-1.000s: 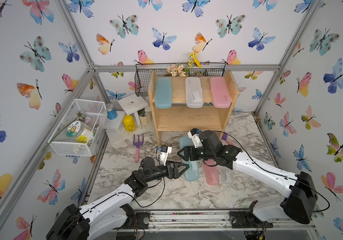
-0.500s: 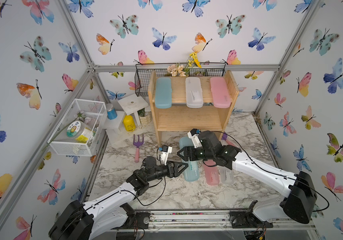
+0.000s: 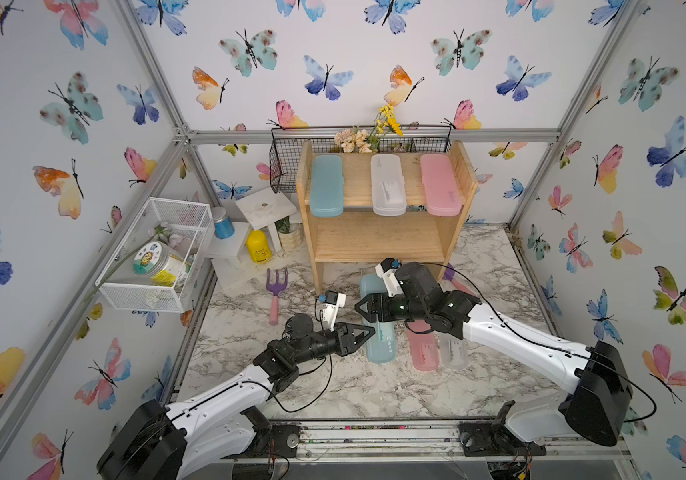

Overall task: Remove the pencil cases from the shelf
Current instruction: Pick up the pencil case from the center of the board.

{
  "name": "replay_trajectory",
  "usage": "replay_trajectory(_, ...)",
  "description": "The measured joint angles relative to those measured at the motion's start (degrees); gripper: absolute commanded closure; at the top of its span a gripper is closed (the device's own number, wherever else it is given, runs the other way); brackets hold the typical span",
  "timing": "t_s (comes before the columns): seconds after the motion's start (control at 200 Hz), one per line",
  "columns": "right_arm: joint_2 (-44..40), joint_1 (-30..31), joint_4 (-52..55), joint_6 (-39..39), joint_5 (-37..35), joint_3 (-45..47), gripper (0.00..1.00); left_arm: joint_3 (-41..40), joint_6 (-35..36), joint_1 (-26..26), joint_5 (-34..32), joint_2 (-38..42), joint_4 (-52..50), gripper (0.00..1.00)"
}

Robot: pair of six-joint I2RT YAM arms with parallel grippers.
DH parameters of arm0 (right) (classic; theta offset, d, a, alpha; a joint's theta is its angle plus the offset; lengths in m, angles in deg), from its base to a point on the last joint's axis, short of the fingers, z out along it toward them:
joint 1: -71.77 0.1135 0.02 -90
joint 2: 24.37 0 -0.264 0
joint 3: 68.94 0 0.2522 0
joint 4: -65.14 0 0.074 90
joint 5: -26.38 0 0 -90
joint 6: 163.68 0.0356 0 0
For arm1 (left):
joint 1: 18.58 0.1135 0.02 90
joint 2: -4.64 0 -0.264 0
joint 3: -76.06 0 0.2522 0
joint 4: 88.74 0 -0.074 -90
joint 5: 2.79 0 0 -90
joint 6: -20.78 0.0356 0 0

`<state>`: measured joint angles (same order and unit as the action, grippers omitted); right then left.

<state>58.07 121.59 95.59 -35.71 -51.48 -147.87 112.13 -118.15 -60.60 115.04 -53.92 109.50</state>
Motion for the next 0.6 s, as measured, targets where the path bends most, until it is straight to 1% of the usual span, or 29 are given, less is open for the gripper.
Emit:
replay_trajectory(0.075,0.0,0.0,-0.5,0.2,0.1,0.3,0.35,-0.2,-0.2,0.0,0.0,0.2,-0.1,0.76)
replay_trajectory(0.14,0.0,0.0,-1.2,0.4,0.1,0.7,0.19,-0.5,-0.3,0.0,-0.1,0.4,-0.1,0.77)
replay_trajectory(0.245,0.0,0.0,-2.4,0.9,0.4,1.8,0.01,-0.9,-0.2,0.0,-0.5,0.8,-0.6,0.77)
replay_trajectory(0.405,-0.7,0.0,-3.0,1.6,-0.1,2.9,0.01,-2.1,-0.2,0.0,-1.7,1.6,-2.5,0.77)
replay_trajectory(0.601,-3.0,0.0,-1.5,1.2,-3.0,2.5,0.01,-4.6,-0.6,0.1,-2.5,3.2,-2.2,0.78)
